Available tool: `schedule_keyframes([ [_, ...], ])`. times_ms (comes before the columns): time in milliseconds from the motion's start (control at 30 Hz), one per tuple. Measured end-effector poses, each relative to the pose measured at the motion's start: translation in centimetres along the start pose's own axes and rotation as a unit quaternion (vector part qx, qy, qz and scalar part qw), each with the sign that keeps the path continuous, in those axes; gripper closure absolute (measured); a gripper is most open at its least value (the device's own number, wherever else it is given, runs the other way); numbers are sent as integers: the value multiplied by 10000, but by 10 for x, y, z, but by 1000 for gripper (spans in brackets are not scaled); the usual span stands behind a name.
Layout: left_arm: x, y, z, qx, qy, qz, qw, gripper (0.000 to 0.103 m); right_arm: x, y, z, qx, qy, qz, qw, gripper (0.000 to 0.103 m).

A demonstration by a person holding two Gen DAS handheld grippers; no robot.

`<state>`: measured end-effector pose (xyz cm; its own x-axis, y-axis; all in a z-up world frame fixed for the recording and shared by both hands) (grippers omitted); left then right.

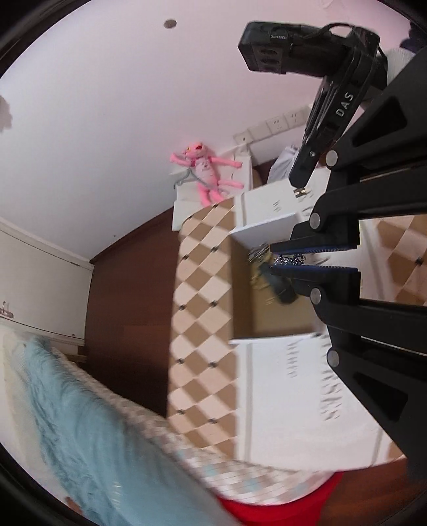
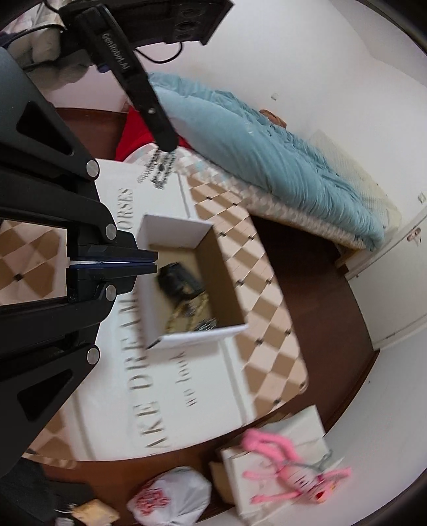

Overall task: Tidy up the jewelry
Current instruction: 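Carry both held items over the box and open both grippers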

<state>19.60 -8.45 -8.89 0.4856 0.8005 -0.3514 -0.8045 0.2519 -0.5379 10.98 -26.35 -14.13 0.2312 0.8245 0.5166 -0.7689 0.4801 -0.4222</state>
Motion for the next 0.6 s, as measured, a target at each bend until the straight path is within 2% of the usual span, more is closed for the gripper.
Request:
schedule_keyframes([
  [200, 22, -31, -43, 394, -3, 72, 9992, 99, 11, -46, -38, 309, 27, 200, 9993, 103],
  [333, 37, -42, -73, 689, -2, 209, 9974, 99, 9, -69, -71, 615, 224, 299, 9974, 103],
  [500, 51, -47, -100, 1017, -399, 331, 9935, 97, -1, -82, -114, 1136, 536, 469, 9910, 103],
  [600, 58, -46, -105, 1047, -569, 370, 9922, 96, -9, -87, -131, 1359, 752, 502, 9866, 102],
])
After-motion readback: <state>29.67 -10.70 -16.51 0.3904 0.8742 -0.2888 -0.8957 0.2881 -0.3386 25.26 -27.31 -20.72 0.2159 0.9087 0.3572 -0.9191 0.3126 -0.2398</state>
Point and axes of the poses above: each gripper's, at about its wrist camera, not at the fingertips, and z roughly against the way its jaws point, x to its left, y to its underside, the point moved 3 cm from there along -z, roughly the way its jaws point, and after that the axes turned 1 degree about y, right-handed, at the moved point
